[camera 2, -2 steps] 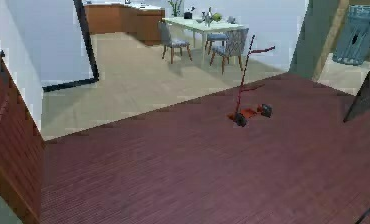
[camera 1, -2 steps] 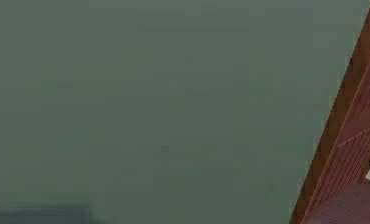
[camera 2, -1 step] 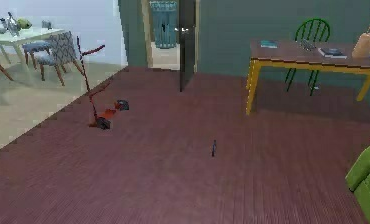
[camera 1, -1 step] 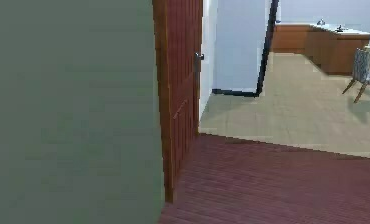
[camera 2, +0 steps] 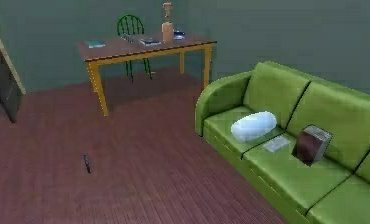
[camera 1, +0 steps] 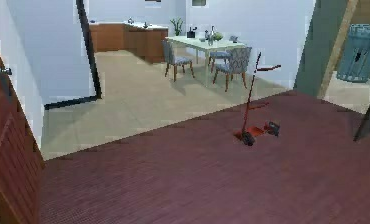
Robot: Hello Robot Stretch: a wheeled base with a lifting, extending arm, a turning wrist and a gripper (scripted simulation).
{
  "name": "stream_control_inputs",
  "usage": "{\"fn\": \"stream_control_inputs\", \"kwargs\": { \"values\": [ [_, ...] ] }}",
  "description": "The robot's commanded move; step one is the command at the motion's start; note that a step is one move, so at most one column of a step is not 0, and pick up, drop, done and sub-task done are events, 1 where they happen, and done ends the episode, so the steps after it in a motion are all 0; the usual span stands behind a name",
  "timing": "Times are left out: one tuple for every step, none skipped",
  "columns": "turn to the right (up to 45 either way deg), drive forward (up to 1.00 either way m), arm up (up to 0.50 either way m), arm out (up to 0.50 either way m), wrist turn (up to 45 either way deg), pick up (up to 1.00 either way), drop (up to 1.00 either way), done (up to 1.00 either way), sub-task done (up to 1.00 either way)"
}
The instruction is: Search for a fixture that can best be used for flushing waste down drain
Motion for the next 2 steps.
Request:
{"fn": "stream_control_inputs", "kwargs": {
  "values": [
    [45.0, 0.00, 0.00, 0.00, 0.0, 0.00, 0.00, 0.00, 0.00],
    [15.0, 0.00, 0.00, 0.00, 0.0, 0.00, 0.00, 0.00, 0.00]
  ]
}}
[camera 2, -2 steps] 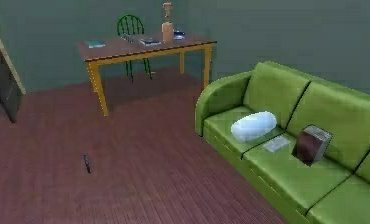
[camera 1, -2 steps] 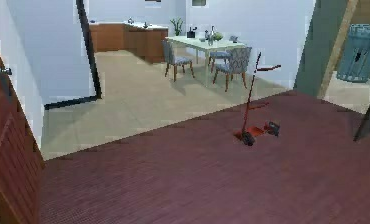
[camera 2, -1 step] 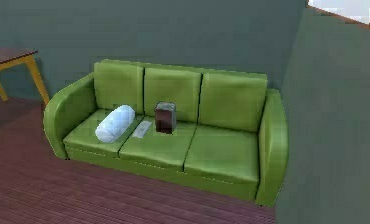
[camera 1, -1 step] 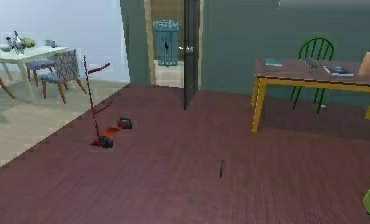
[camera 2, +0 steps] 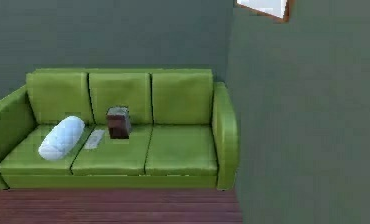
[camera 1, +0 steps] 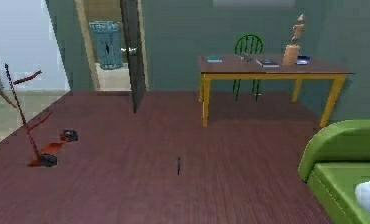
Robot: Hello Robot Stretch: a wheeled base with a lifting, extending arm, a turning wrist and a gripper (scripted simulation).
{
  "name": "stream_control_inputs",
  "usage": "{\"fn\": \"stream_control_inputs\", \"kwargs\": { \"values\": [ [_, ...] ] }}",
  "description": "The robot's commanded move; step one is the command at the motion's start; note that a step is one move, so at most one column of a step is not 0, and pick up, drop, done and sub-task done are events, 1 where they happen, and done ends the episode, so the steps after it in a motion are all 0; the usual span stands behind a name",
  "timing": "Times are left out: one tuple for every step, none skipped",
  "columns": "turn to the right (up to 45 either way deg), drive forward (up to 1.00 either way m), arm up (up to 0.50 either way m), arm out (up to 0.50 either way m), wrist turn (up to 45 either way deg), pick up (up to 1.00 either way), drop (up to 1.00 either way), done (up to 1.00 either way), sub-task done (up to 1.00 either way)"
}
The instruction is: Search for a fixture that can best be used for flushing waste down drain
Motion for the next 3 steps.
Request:
{"fn": "stream_control_inputs", "kwargs": {
  "values": [
    [0.0, 0.05, 0.00, 0.00, 0.0, 0.00, 0.00, 0.00, 0.00],
    [-45.0, 0.00, 0.00, 0.00, 0.0, 0.00, 0.00, 0.00, 0.00],
    [-15.0, 0.00, 0.00, 0.00, 0.0, 0.00, 0.00, 0.00, 0.00]
  ]
}}
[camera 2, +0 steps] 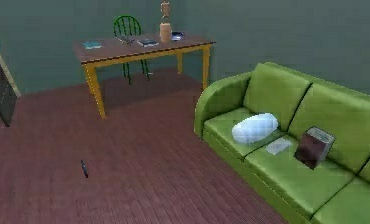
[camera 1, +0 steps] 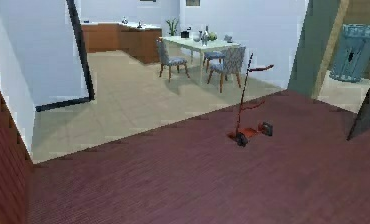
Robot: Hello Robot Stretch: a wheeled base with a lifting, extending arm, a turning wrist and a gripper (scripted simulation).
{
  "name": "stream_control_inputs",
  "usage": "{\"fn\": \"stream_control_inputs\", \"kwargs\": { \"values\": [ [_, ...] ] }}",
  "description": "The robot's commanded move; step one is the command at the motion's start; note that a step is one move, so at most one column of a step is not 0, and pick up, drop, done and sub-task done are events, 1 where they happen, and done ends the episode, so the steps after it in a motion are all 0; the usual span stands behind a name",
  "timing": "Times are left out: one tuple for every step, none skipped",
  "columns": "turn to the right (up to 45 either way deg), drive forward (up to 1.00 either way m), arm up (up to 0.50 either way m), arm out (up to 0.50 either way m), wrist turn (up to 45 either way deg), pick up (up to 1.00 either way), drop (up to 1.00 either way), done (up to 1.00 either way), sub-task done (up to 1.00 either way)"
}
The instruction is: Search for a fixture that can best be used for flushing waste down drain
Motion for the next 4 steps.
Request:
{"fn": "stream_control_inputs", "kwargs": {
  "values": [
    [0.0, 1.00, 0.00, 0.00, 0.0, 0.00, 0.00, 0.00, 0.00],
    [0.0, 1.00, 0.00, 0.00, 0.0, 0.00, 0.00, 0.00, 0.00],
    [-15.0, 0.00, 0.00, 0.00, 0.0, 0.00, 0.00, 0.00, 0.00],
    [0.0, 0.15, 0.00, 0.00, 0.0, 0.00, 0.00, 0.00, 0.00]
  ]
}}
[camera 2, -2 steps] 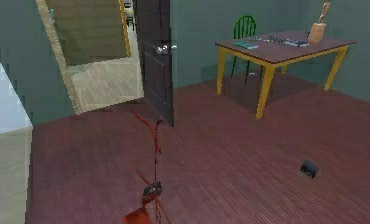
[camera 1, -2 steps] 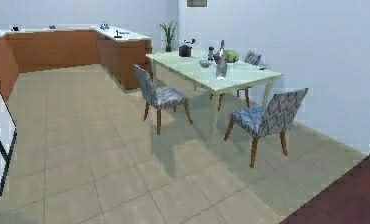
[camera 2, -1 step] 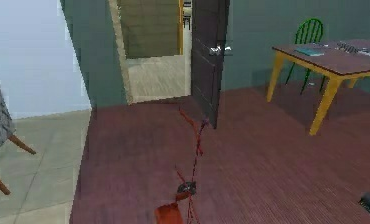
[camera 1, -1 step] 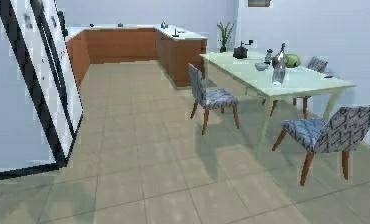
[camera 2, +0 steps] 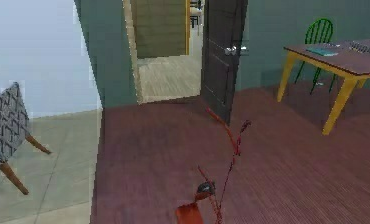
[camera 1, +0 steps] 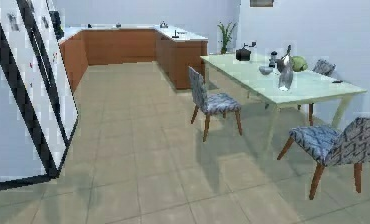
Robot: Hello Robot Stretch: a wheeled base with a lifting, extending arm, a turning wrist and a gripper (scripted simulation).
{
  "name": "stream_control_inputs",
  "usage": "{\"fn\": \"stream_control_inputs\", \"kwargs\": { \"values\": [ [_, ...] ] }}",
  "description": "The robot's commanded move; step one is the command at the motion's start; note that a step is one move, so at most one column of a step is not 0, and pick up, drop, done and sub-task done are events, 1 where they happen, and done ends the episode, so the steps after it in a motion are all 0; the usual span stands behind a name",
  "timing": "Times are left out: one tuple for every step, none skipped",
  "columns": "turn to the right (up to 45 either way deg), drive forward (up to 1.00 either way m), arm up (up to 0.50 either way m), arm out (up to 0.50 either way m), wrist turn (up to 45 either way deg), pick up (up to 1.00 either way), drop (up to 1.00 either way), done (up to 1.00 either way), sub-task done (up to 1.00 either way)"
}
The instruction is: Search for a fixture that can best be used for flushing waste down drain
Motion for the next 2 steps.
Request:
{"fn": "stream_control_inputs", "kwargs": {
  "values": [
    [24.0, 0.00, 0.00, 0.00, 0.0, 0.00, 0.00, 0.00, 0.00],
    [0.0, 0.35, 0.00, 0.00, 0.0, 0.00, 0.00, 0.00, 0.00]
  ]
}}
